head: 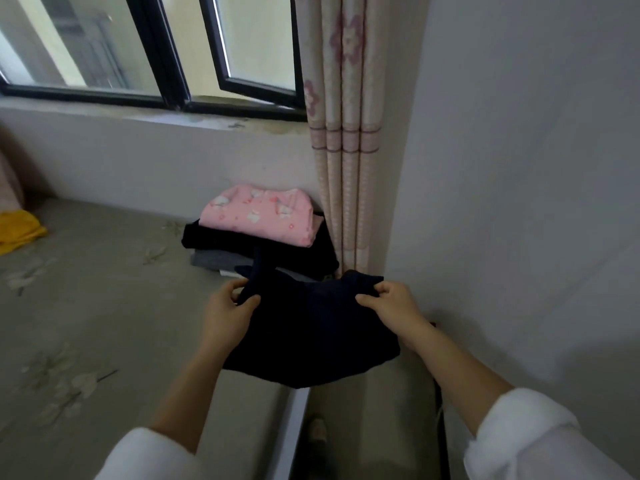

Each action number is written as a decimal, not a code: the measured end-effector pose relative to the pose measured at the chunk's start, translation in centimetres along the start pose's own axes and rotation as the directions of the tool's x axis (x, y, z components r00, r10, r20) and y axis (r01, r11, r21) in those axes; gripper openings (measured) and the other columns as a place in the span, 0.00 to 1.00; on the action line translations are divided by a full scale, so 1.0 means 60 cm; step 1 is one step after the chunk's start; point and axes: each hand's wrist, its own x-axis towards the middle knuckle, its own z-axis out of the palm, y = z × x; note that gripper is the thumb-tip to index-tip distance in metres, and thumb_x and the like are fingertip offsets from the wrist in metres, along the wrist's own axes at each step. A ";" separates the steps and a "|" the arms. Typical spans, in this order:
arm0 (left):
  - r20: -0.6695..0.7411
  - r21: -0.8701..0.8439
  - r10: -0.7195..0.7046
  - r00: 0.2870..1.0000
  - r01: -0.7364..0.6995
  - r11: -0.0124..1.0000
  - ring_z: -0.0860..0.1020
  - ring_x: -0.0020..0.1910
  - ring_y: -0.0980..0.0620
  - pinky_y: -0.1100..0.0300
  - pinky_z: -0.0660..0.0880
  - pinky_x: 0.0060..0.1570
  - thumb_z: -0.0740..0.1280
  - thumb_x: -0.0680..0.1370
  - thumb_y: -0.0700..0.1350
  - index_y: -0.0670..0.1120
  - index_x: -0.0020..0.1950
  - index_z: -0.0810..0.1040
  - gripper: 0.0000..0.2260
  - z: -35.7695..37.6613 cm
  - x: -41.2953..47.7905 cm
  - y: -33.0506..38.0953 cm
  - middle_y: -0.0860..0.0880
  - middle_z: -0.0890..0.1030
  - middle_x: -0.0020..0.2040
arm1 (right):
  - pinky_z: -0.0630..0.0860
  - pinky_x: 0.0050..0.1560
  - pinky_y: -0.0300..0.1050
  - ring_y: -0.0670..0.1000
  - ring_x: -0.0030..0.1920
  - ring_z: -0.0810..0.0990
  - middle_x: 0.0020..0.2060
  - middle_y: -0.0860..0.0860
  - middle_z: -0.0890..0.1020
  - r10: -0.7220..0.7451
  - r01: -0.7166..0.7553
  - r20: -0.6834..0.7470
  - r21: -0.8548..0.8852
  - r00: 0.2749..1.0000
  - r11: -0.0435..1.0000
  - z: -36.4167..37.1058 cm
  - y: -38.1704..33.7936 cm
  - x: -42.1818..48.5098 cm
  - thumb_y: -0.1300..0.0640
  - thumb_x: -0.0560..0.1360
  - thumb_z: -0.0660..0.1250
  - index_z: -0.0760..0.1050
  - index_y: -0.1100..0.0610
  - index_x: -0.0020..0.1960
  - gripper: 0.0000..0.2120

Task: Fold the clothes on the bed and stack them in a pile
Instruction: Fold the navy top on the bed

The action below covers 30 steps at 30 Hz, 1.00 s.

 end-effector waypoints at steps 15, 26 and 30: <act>-0.144 0.129 0.076 0.987 -0.057 0.990 0.77 0.52 0.48 0.55 0.71 0.48 0.63 0.80 0.41 0.44 0.65 0.74 0.13 -0.043 0.636 0.028 0.45 0.79 0.57 | 0.74 0.55 0.45 0.50 0.57 0.76 0.54 0.47 0.77 -0.155 0.152 -0.013 -0.135 0.988 0.979 0.188 -0.241 0.516 0.51 0.76 0.67 0.72 0.53 0.56 0.11; -0.236 0.117 0.118 0.965 -0.092 0.989 0.77 0.43 0.55 0.63 0.70 0.40 0.67 0.77 0.44 0.50 0.59 0.75 0.11 -0.056 0.919 -0.004 0.51 0.78 0.49 | 0.69 0.57 0.40 0.51 0.63 0.73 0.62 0.52 0.74 -0.026 0.019 -0.215 -0.037 0.976 0.999 0.287 -0.262 0.714 0.51 0.78 0.65 0.69 0.57 0.67 0.20; -0.119 0.328 -0.001 0.993 0.040 0.944 0.75 0.59 0.41 0.50 0.71 0.57 0.63 0.80 0.46 0.42 0.69 0.69 0.18 -0.012 0.944 -0.075 0.40 0.76 0.63 | 0.69 0.53 0.39 0.55 0.61 0.74 0.66 0.58 0.72 0.212 -0.228 -0.173 -0.080 0.962 0.970 0.308 -0.197 0.741 0.54 0.79 0.64 0.60 0.61 0.72 0.26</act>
